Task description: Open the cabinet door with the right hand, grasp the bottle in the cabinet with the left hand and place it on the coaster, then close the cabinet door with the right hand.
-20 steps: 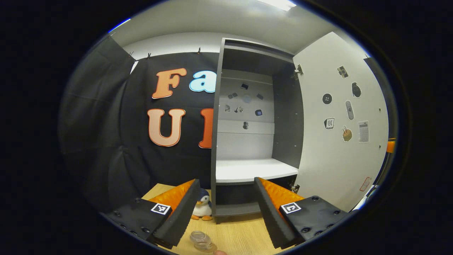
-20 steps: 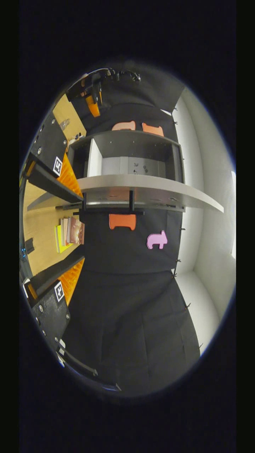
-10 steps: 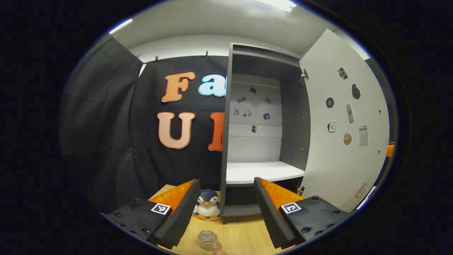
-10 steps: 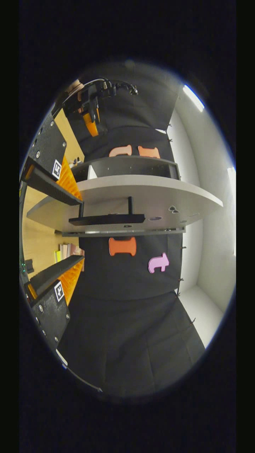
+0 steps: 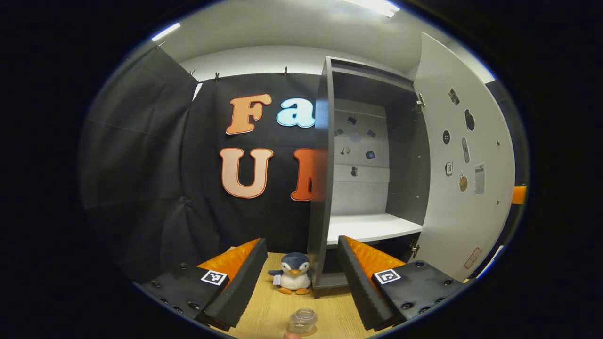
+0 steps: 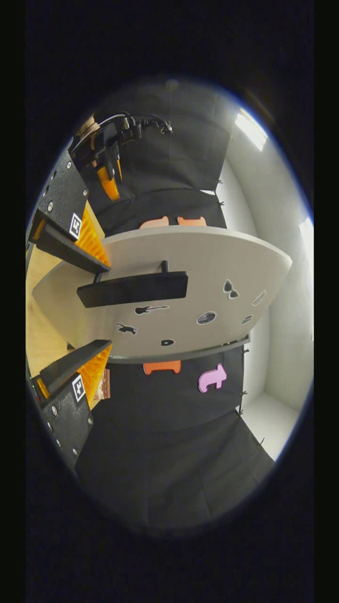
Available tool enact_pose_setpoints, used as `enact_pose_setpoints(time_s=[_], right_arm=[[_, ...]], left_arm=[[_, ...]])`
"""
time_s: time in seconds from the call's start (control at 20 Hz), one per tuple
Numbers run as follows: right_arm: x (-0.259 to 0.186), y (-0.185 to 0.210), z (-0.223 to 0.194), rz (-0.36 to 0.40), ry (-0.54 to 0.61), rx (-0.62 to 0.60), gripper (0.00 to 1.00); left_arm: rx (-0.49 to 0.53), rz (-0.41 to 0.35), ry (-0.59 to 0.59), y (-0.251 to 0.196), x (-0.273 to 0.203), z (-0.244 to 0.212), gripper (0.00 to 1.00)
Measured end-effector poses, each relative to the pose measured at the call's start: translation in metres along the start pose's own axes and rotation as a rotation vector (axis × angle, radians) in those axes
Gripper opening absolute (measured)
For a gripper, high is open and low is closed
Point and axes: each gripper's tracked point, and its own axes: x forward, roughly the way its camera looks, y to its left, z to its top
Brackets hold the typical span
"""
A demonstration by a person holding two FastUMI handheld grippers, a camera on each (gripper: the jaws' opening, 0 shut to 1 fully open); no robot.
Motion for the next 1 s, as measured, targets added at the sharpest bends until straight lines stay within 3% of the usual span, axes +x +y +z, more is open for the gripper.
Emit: enact_pose_setpoints(time_s=[0.05, 0.1, 0.25, 0.3, 0.35, 0.45, 0.55, 1.0], right_arm=[[0.009, 0.012, 0.001, 0.017, 0.001, 0.010, 0.89], [0.020, 0.023, 0.001, 0.031, 0.003, 0.025, 0.81], [0.057, 0.046, -0.005, 0.043, 0.018, 0.038, 0.89], [0.065, 0.052, -0.005, 0.047, 0.018, 0.040, 0.97], [0.079, 0.059, -0.006, 0.051, 0.023, 0.050, 0.91], [0.098, 0.068, -0.009, 0.064, 0.029, 0.062, 0.98], [0.109, 0.073, -0.009, 0.068, 0.028, 0.050, 0.98], [0.135, 0.090, -0.010, -0.015, -0.007, -0.016, 0.95]], left_arm=[[0.007, 0.000, -0.003, 0.006, 0.004, 0.001, 0.98], [0.015, 0.000, -0.005, 0.012, 0.007, 0.000, 0.95], [0.031, -0.005, -0.012, 0.025, 0.018, 0.000, 0.99], [0.034, -0.006, -0.012, 0.030, 0.022, -0.001, 0.97], [0.033, -0.009, -0.009, 0.034, 0.024, -0.003, 0.97], [0.024, -0.010, -0.005, 0.045, 0.029, -0.006, 0.97], [0.012, -0.004, 0.001, 0.056, 0.035, -0.011, 0.97], [-0.016, -0.037, 0.003, 0.088, 0.070, -0.019, 0.96]])
